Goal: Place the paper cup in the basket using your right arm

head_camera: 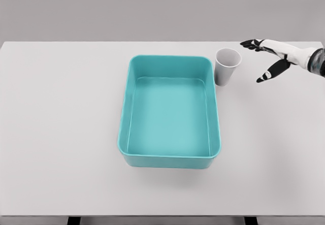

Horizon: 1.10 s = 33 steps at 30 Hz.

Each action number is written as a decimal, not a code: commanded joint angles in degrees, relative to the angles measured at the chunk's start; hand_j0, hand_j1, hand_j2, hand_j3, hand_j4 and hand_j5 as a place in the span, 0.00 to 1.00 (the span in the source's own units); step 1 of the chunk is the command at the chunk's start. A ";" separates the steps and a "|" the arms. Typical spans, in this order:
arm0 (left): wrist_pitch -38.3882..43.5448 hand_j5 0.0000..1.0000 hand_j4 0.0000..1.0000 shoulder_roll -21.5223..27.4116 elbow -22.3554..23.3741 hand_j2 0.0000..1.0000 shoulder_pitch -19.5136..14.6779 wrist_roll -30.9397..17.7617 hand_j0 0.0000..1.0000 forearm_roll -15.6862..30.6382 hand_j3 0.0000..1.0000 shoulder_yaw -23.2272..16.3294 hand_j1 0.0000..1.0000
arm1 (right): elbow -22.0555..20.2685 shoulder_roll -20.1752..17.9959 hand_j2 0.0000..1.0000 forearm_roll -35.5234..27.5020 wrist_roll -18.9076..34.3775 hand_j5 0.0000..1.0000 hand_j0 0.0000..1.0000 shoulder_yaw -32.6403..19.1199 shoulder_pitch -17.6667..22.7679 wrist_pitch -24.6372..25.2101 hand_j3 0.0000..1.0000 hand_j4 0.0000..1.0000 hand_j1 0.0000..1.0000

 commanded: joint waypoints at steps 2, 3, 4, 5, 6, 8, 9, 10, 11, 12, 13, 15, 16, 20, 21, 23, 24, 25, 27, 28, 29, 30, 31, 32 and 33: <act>-0.01 1.00 1.00 0.00 0.01 1.00 0.00 -0.01 1.00 0.00 1.00 0.00 1.00 | 0.63 0.94 1.00 -0.22 -0.01 1.00 1.00 -0.06 -0.35 -0.06 1.00 1.00 1.00; -0.01 1.00 1.00 0.00 0.01 1.00 0.00 -0.01 1.00 0.00 1.00 0.00 1.00 | 0.72 1.11 1.00 -0.22 -0.01 1.00 1.00 -0.15 -0.44 -0.06 1.00 1.00 1.00; -0.01 1.00 1.00 0.00 0.01 1.00 0.00 -0.01 1.00 0.00 1.00 0.00 1.00 | 1.07 1.64 1.00 -0.22 -0.01 1.00 1.00 -0.06 -0.79 -0.06 1.00 1.00 1.00; -0.01 1.00 1.00 0.00 0.01 1.00 0.00 -0.01 1.00 0.00 1.00 0.00 1.00 | 2.04 2.34 1.00 -0.22 -0.01 1.00 1.00 -0.06 -1.06 -0.15 1.00 1.00 1.00; -0.01 1.00 1.00 0.00 0.01 1.00 0.00 -0.01 1.00 0.00 1.00 0.00 1.00 | 2.48 2.78 1.00 -0.22 -0.01 1.00 1.00 -0.06 -1.14 -0.15 1.00 1.00 1.00; -0.01 1.00 1.00 0.00 0.01 1.00 0.00 -0.01 1.00 0.00 1.00 0.00 1.00 | 2.75 3.22 1.00 -0.22 -0.01 1.00 1.00 -0.06 -1.41 -0.15 1.00 1.00 1.00; -0.01 1.00 1.00 0.00 0.01 1.00 0.00 -0.01 1.00 0.00 1.00 0.00 1.00 | 2.83 3.31 1.00 -0.22 -0.01 1.00 1.00 -0.06 -1.41 -0.15 1.00 1.00 1.00; -0.01 1.00 1.00 0.00 0.01 1.00 0.00 -0.01 1.00 0.00 1.00 0.00 1.00 | 2.83 3.40 1.00 -0.13 -0.01 1.00 1.00 -0.06 -1.41 -0.15 1.00 1.00 1.00; 0.08 1.00 1.00 0.00 0.01 1.00 0.00 -0.01 1.00 0.00 1.00 0.00 1.00 | 2.83 3.40 1.00 -0.13 -0.01 1.00 1.00 -0.06 -1.41 -0.15 1.00 1.00 1.00; -0.01 1.00 1.00 0.00 0.01 1.00 0.00 -0.01 1.00 0.00 1.00 0.08 1.00 | 2.75 3.57 1.00 -0.13 -0.01 1.00 1.00 -0.06 -1.50 -0.15 1.00 1.00 1.00; -0.01 1.00 1.00 0.00 0.01 1.00 0.00 -0.01 1.00 0.00 1.00 0.00 1.00 | 2.83 4.01 1.00 -0.13 -0.01 1.00 1.00 -0.06 -1.58 -0.15 1.00 1.00 1.00; -0.01 1.00 1.00 0.00 0.01 1.00 0.00 -0.01 1.00 0.00 1.00 0.00 1.00 | 3.54 4.98 1.00 0.04 -0.01 1.00 1.00 -0.06 -1.85 -0.24 1.00 1.00 1.00; -0.01 1.00 1.00 0.00 0.01 1.00 0.00 -0.01 1.00 0.00 1.00 0.00 1.00 | 3.80 5.24 1.00 0.22 -0.01 1.00 1.00 -0.06 -2.02 -0.24 1.00 1.00 1.00; -0.01 1.00 1.00 0.00 0.01 1.00 0.00 -0.01 1.00 0.00 1.00 0.00 1.00 | 5.56 6.65 1.00 0.39 -0.01 1.00 1.00 0.02 -2.64 -1.03 1.00 1.00 1.00; -0.01 1.00 1.00 0.00 0.01 1.00 0.00 -0.01 1.00 0.00 1.00 0.00 1.00 | 5.65 6.74 1.00 0.40 -0.01 1.00 1.00 0.20 -2.64 -1.03 1.00 1.00 1.00; -0.01 1.00 1.00 0.00 0.01 1.00 0.00 -0.01 1.00 0.00 1.00 0.00 1.00 | 5.65 7.00 1.00 0.48 -0.01 1.00 1.00 0.20 -2.64 -1.03 1.00 1.00 1.00; -0.01 1.00 1.00 0.00 0.01 1.00 0.00 -0.01 1.00 0.00 1.00 0.00 1.00 | 5.65 7.09 1.00 0.48 -0.01 1.00 1.00 0.20 -2.64 -1.03 1.00 1.00 1.00; -0.01 1.00 1.00 0.00 0.01 1.00 0.00 -0.01 1.00 0.00 1.00 0.00 1.00 | 5.73 7.09 1.00 0.48 -0.01 1.00 1.00 0.20 -2.64 -1.03 1.00 1.00 1.00; -0.01 1.00 1.00 0.00 0.01 1.00 0.00 -0.01 1.00 0.00 1.00 0.00 1.00 | 6.00 7.62 1.00 0.57 -0.01 1.00 1.00 0.38 -2.64 -1.12 1.00 1.00 1.00; -0.01 1.00 1.00 0.00 0.01 1.00 0.00 -0.01 1.00 0.00 1.00 0.00 1.00 | 6.00 7.62 1.00 0.48 -0.01 1.00 1.00 0.38 -2.64 -1.12 1.00 1.00 1.00; -0.01 1.00 1.00 0.00 0.01 1.00 0.00 -0.01 1.00 0.00 1.00 0.00 1.00 | 5.91 7.79 1.00 0.57 -0.01 1.00 1.00 0.46 -2.64 -1.20 1.00 1.00 1.00; -0.01 1.00 1.00 0.00 0.01 1.00 0.00 -0.01 1.00 0.00 1.00 0.00 1.00 | 5.91 8.14 1.00 0.57 -0.01 1.00 1.00 0.46 -2.64 -1.20 1.00 1.00 1.00; -0.01 1.00 1.00 0.00 0.01 1.00 0.00 -0.01 1.00 0.00 1.00 0.00 1.00 | 5.91 8.23 1.00 0.57 -0.01 1.00 1.00 0.55 -2.64 -1.29 1.00 1.00 1.00; -0.01 1.00 1.00 0.00 0.01 1.00 0.00 -0.01 1.00 0.00 1.00 0.00 1.00 | 6.00 8.23 1.00 0.57 -0.01 1.00 1.00 0.55 -2.64 -1.55 1.00 1.00 1.00; -0.01 1.00 1.00 0.00 0.01 1.00 0.00 -0.01 1.00 0.00 1.00 0.00 1.00 | 5.91 8.23 1.00 0.57 -0.01 1.00 1.00 0.55 -2.64 -1.82 1.00 1.00 1.00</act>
